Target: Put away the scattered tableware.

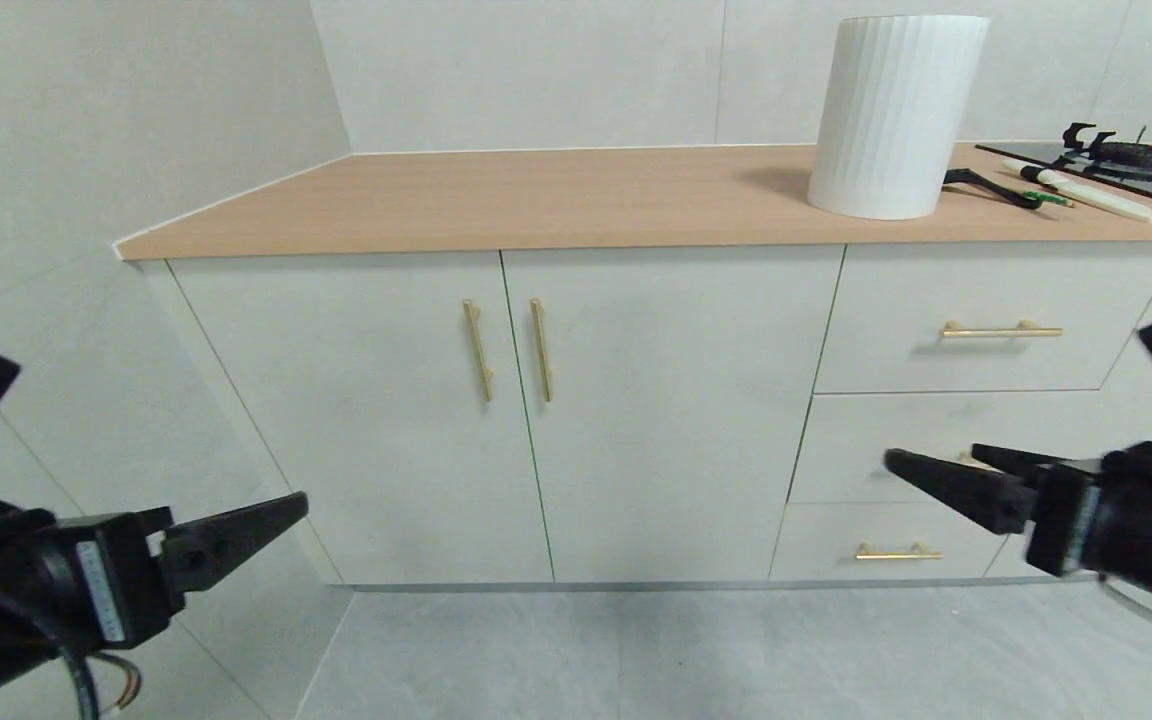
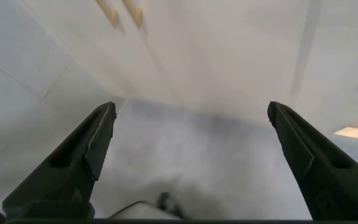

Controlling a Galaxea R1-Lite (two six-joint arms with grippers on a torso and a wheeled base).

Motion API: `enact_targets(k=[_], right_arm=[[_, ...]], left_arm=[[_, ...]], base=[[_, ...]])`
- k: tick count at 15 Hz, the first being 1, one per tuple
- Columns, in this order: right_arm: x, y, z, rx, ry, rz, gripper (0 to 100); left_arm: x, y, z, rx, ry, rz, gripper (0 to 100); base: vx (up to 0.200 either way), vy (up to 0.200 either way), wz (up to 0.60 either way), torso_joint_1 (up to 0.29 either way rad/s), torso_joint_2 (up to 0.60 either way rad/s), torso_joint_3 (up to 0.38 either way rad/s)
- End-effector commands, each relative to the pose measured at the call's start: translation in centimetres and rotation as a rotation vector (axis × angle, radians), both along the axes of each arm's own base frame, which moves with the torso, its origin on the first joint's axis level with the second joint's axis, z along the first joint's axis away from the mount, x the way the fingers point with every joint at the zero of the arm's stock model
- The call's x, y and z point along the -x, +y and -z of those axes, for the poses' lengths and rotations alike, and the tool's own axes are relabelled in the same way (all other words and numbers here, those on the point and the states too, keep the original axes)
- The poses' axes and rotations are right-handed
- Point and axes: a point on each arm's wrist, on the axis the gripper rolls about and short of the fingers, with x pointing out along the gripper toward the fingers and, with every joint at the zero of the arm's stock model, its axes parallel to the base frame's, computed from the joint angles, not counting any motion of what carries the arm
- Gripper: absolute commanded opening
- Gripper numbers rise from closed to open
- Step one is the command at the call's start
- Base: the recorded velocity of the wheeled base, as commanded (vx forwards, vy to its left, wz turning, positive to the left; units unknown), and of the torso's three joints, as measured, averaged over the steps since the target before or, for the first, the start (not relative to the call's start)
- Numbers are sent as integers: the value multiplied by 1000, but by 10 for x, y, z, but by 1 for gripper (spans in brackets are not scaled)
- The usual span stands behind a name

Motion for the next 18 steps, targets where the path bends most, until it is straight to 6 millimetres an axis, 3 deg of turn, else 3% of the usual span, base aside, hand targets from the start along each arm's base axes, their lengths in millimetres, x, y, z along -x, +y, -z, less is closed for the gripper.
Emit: enact_targets(k=[1,3,8,12,15,18], right_arm=[[96,-64,4,48,-280,105,100],[127,-86,10,137,-351,314,100],[202,-102,25,149,-472,460,100],[205,-98,29,208,-453,624,100],[207,-93,56,319,-460,684,100],[185,-93,90,338,-384,666,100]], left_arm=[[63,38,14,-83,-186,-31,100],[94,53,30,-183,-296,-47,100],[136,65,38,-201,-473,-188,100],[166,64,58,-322,-508,-311,100],[170,59,74,-356,-506,-354,100],[161,57,100,-355,-467,-325,100]], base=[[0,0,0,0,0,0],[0,0,0,0,0,0],[0,0,0,0,0,0],[0,0,0,0,0,0],[0,0,0,0,0,0],[0,0,0,0,0,0]])
